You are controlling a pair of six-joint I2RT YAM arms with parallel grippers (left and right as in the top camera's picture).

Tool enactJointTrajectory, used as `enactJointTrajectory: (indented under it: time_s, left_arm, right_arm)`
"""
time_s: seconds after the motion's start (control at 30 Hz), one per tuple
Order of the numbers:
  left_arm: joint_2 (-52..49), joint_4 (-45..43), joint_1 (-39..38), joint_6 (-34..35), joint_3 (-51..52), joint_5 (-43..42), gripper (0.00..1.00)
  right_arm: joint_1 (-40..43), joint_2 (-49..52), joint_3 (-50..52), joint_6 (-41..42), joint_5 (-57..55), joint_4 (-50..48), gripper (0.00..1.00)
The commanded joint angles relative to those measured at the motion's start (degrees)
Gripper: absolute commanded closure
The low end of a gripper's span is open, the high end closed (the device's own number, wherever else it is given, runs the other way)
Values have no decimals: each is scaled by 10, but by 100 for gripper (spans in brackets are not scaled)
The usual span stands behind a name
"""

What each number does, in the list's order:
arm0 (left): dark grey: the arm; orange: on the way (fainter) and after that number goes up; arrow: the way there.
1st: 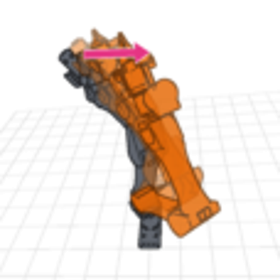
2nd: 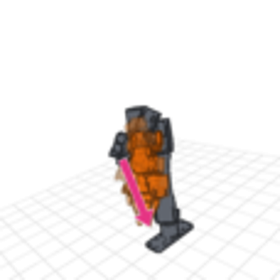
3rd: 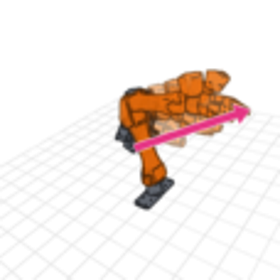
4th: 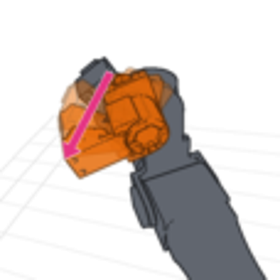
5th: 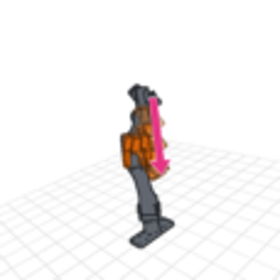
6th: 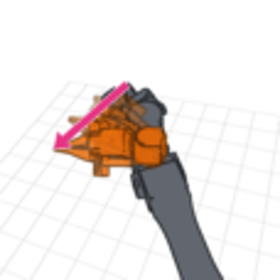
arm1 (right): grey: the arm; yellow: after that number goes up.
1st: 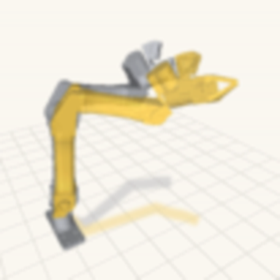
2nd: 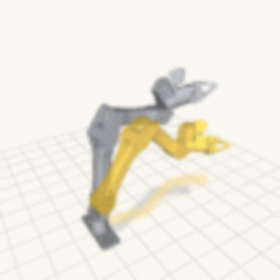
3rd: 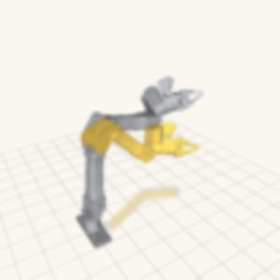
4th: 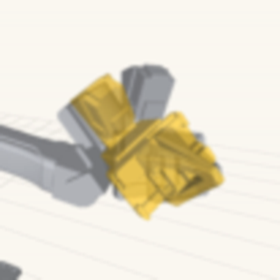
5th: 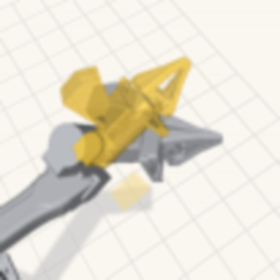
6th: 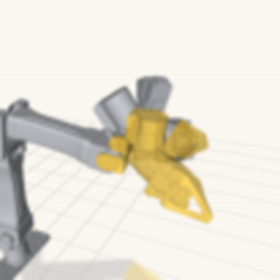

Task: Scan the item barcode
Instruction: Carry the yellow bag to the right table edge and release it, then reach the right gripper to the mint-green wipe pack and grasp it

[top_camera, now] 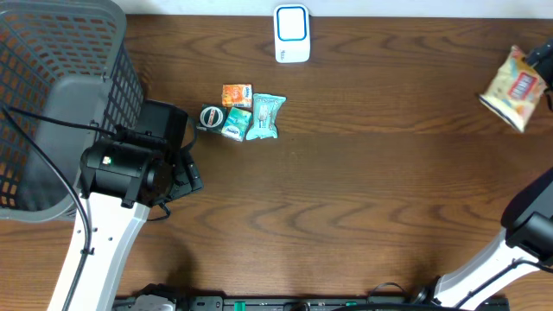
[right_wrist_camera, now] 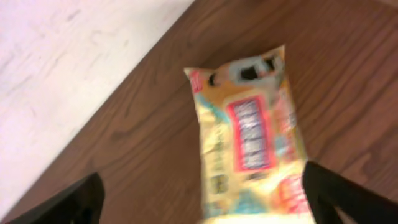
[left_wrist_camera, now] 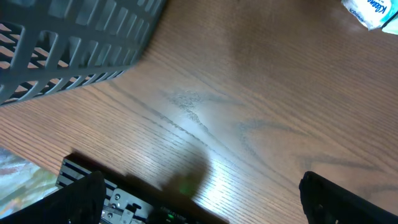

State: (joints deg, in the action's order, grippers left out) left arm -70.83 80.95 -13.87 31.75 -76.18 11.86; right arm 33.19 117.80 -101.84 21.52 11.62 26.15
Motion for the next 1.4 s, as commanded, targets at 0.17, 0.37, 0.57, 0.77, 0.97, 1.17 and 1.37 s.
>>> enactJointTrajectory:
  time_s: [0.17, 0.37, 0.57, 0.77, 0.97, 1.17, 1.37]
  left_arm:
    - [1, 2, 3, 7, 0, -3, 2]
    - [1, 2, 3, 7, 0, -3, 2]
    - [1, 2, 3, 7, 0, -3, 2]
    - [1, 2, 3, 7, 0, -3, 2]
    - [1, 2, 3, 7, 0, -3, 2]
    - [1, 2, 3, 7, 0, -3, 3]
    - [1, 2, 3, 7, 0, -3, 2]
  right_arm:
    - [-24, 8, -5, -25, 296, 19, 4]
    - [-113, 8, -4, -58, 365, 146, 1]
    - [-244, 16, 5, -130, 346, 193, 3]
    - [-392, 41, 5, -120, 300, 195, 10]
    - [-501, 61, 5, -33, 195, 187, 11]
    - [-580, 75, 5, 32, 73, 174, 28]
    - [-628, 89, 5, 116, -29, 157, 34]
